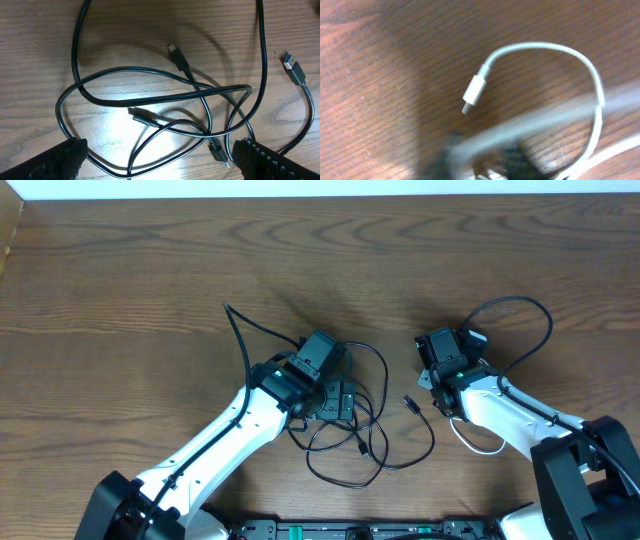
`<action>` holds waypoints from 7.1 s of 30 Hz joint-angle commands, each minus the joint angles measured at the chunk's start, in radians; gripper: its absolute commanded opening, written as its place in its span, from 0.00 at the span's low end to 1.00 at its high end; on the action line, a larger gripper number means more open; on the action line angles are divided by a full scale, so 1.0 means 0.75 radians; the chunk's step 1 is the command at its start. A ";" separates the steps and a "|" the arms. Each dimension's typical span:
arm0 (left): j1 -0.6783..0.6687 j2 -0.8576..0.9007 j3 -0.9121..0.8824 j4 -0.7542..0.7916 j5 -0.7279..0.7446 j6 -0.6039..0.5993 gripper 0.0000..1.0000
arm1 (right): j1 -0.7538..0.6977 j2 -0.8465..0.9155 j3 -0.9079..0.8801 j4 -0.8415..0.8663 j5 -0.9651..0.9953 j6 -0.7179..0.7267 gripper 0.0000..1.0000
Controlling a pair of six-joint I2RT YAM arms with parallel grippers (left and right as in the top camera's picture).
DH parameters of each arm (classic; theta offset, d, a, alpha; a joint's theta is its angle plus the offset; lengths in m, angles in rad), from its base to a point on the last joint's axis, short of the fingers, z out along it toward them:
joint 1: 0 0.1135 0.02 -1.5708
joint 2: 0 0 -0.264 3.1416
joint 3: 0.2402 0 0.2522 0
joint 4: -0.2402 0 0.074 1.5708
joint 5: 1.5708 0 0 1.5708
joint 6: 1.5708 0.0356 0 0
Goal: Untangle cables
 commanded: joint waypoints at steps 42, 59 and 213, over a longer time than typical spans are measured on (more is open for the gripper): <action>0.001 -0.004 0.020 -0.005 -0.021 0.012 0.98 | -0.005 -0.459 -0.117 -0.458 -0.176 -0.157 0.81; 0.001 -0.004 0.020 -0.005 -0.021 0.012 0.98 | -0.037 -0.562 -0.036 0.082 -0.103 -0.370 0.01; 0.001 -0.004 0.020 -0.005 -0.021 0.012 0.98 | -0.391 0.127 0.191 -0.378 -0.470 -0.586 0.01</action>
